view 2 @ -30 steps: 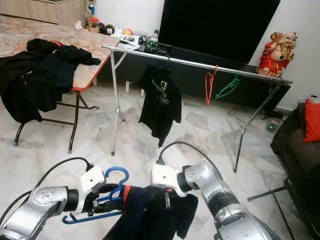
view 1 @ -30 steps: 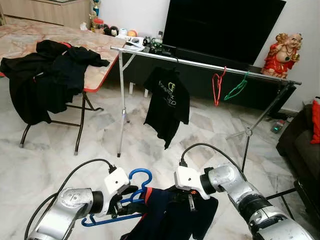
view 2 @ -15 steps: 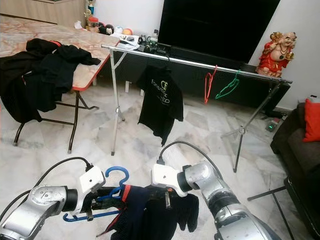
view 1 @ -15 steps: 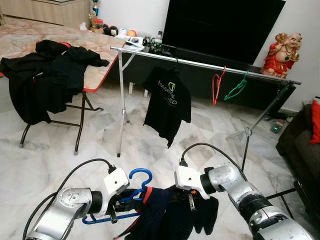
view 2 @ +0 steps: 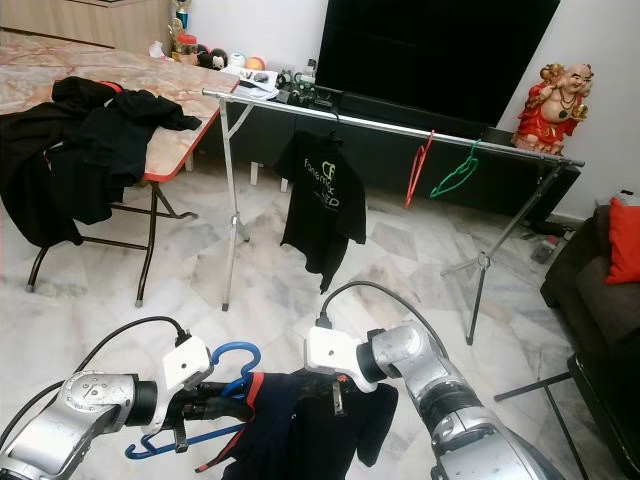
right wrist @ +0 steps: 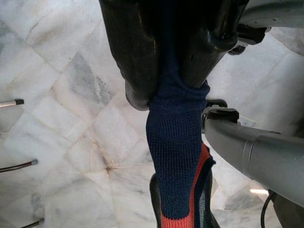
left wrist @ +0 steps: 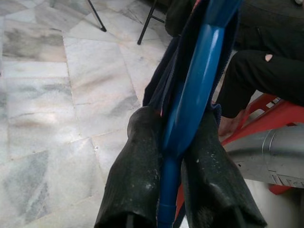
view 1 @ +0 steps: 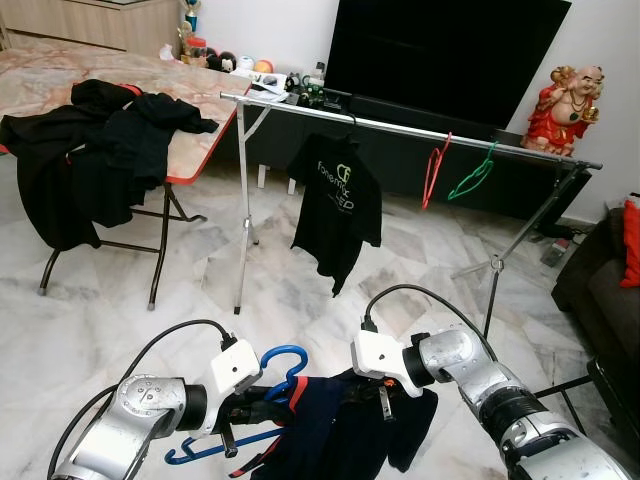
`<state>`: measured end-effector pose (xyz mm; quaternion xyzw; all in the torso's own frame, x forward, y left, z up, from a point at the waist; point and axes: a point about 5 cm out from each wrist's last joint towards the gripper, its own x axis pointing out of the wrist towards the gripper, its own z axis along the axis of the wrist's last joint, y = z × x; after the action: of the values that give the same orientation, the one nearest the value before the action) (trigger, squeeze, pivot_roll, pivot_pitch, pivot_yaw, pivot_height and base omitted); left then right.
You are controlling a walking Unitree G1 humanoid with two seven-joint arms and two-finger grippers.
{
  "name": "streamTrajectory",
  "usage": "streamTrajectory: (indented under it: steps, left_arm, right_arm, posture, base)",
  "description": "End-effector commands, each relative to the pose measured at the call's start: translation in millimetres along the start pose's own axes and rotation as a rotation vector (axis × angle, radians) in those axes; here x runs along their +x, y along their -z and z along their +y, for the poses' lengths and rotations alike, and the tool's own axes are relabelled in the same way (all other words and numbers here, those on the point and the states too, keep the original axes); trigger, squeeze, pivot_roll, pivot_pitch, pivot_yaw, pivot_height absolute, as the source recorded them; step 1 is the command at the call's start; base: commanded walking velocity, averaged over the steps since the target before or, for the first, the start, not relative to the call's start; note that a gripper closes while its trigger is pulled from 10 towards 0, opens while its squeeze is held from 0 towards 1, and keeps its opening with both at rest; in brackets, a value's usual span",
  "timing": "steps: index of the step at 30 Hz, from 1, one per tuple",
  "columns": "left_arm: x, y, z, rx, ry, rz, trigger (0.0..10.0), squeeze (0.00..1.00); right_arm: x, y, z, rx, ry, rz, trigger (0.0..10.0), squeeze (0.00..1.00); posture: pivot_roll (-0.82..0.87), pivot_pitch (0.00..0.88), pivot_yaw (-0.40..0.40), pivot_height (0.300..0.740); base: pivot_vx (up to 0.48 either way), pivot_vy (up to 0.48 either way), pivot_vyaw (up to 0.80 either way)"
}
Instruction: Hang hanger
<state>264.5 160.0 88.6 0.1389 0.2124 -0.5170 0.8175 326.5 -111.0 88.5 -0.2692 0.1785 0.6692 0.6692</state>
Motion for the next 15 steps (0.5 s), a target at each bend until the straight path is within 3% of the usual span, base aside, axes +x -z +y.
streamTrajectory:
  steps: [1,9,10,12,13,15]
  left_arm:
    - [-1.0,-5.8,6.1,0.005,-0.048,-0.018,0.0,0.00]
    - [1.3,-5.4,5.6,0.001,-0.044,-0.020,0.0,0.00]
    - [1.4,-5.5,5.9,0.001,-0.046,-0.021,0.0,0.00]
    - [1.5,-5.5,6.0,0.001,-0.046,-0.021,0.0,0.00]
    - [1.8,-5.8,6.0,-0.001,-0.046,-0.024,0.0,0.00]
    - [3.2,-6.0,5.2,-0.003,-0.044,-0.028,0.0,0.00]
  right_arm:
    - [-4.5,-1.4,-1.9,-0.009,0.009,-0.012,10.0,0.00]
    - [-7.5,-1.9,-4.1,0.002,0.018,-0.016,10.0,0.00]
    - [-7.9,-2.2,-4.6,0.006,0.026,-0.023,10.0,0.12]
    - [-8.0,-2.4,-4.8,0.006,0.029,-0.026,10.0,0.12]
    - [-8.1,-3.2,-5.1,0.020,0.038,-0.051,10.0,0.00]
    - [-7.8,-5.0,-5.2,0.051,0.046,-0.105,10.0,0.00]
  posture:
    - [0.24,0.000,-0.222,0.740]
    - [0.24,0.000,-0.221,0.740]
    - [0.24,0.000,-0.222,0.740]
    - [0.24,0.000,-0.222,0.740]
    - [0.23,0.000,-0.222,0.740]
    - [0.23,0.000,-0.222,0.740]
  base:
    - [0.000,0.000,0.00]
    - [0.000,0.000,0.00]
    - [0.000,0.000,0.00]
    - [0.000,0.000,0.00]
    - [0.000,0.000,0.00]
    - [0.000,0.000,0.00]
